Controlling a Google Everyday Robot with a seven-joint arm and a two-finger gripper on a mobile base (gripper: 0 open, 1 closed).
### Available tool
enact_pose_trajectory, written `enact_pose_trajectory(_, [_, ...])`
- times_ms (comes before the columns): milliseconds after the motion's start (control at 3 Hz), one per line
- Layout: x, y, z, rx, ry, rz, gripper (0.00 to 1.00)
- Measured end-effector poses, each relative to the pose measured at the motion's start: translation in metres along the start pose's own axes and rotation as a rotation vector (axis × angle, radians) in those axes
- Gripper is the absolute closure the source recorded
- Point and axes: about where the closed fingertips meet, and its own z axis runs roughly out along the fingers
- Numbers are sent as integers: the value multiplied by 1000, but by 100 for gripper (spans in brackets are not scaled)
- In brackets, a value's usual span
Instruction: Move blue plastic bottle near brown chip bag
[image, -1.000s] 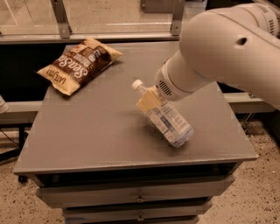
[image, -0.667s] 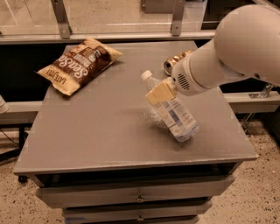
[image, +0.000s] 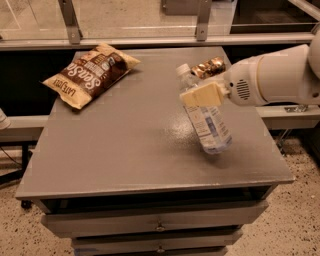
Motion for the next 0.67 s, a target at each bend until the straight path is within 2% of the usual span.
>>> enact_pose_trajectory(333, [-6, 6, -3, -97, -174, 44, 100])
enact_pose_trajectory(667, [-16, 20, -15, -129, -244, 38, 100])
